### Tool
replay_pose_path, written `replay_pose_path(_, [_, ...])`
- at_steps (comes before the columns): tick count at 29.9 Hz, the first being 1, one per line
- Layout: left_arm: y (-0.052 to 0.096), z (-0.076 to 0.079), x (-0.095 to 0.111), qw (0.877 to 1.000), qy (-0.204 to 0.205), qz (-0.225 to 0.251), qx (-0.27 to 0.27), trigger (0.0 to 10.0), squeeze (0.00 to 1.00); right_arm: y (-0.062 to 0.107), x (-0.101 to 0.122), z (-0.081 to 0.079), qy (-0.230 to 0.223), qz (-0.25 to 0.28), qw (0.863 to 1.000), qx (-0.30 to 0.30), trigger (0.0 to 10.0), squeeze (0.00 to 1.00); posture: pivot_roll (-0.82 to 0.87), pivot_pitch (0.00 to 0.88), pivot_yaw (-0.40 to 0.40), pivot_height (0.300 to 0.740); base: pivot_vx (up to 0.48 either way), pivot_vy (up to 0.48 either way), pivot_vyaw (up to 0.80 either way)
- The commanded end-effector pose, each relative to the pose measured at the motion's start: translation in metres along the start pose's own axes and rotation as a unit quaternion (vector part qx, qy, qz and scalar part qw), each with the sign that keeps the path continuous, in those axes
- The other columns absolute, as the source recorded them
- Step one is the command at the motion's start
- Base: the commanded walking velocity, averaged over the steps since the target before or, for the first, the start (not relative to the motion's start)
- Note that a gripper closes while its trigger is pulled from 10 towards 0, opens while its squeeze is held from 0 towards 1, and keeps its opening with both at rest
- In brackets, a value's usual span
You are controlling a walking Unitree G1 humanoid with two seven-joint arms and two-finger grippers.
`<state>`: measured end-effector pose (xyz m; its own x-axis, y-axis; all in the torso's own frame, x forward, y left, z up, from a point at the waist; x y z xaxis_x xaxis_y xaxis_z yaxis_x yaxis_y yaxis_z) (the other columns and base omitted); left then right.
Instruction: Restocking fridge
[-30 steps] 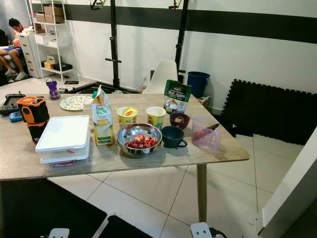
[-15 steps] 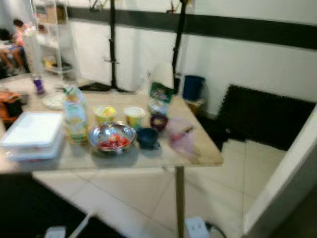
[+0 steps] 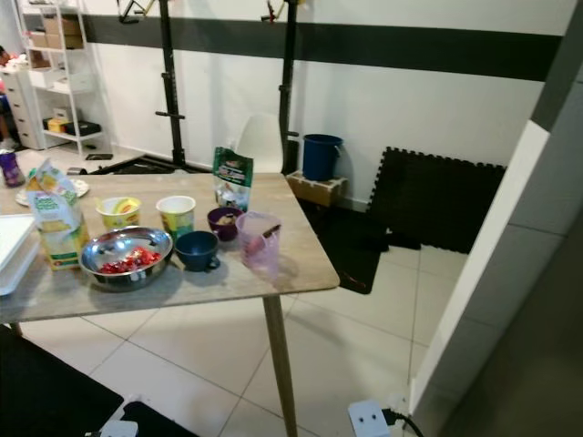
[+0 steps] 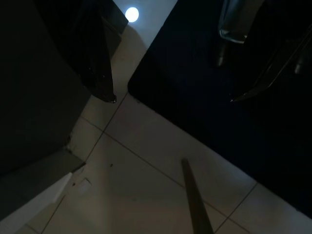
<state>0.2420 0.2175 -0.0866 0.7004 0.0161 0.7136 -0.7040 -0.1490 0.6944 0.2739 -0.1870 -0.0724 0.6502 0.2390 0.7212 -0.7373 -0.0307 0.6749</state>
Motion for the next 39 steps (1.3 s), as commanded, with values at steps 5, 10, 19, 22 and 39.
replay_pose_path(5, [0.001,-0.003,-0.002,1.0,0.002,0.002,0.003,10.0,0.0,-0.001,0.001,-0.007,-0.004,0.002,1.0,0.007,10.0,0.0,-0.01,0.054,-0.058,0.74,0.0,0.0,0.0])
replay_pose_path(10, [0.001,-0.004,-0.002,1.0,0.004,0.003,0.005,10.0,0.0,-0.001,0.003,-0.008,-0.003,0.001,1.0,0.009,10.0,0.0,-0.01,0.054,-0.058,0.74,0.0,0.0,0.0])
replay_pose_path(19, [0.002,-0.01,0.001,1.0,0.017,0.014,0.013,10.0,0.0,-0.002,0.006,-0.01,-0.005,0.004,1.0,0.01,10.0,0.0,-0.01,0.072,-0.06,0.74,0.0,0.0,0.0])
replay_pose_path(22, [0.001,-0.009,0.002,1.0,0.019,0.016,0.012,10.0,0.0,-0.002,0.006,-0.01,-0.005,0.003,1.0,0.01,10.0,0.0,-0.01,0.072,-0.06,0.74,0.3,0.0,0.0])
replay_pose_path(39, [0.001,-0.011,0.007,0.999,0.025,0.022,0.01,10.0,0.0,-0.001,-0.001,-0.012,-0.012,-0.005,1.0,0.007,10.0,0.0,-0.01,0.079,-0.044,0.74,0.369,0.0,0.0])
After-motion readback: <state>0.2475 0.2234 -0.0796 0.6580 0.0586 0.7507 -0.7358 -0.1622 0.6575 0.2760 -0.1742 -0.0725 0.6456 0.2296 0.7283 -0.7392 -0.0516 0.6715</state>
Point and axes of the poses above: a point about 5 cm out from each wrist's last joint towards the gripper, its own y axis pointing back from the gripper into the wrist, its own x axis along the axis of the wrist's last joint, z = x × y, the point moved 4 cm from there along -y, pointing out of the wrist towards the gripper, and after that the axes turned 4 degrees about y, right-handed, at the moved point
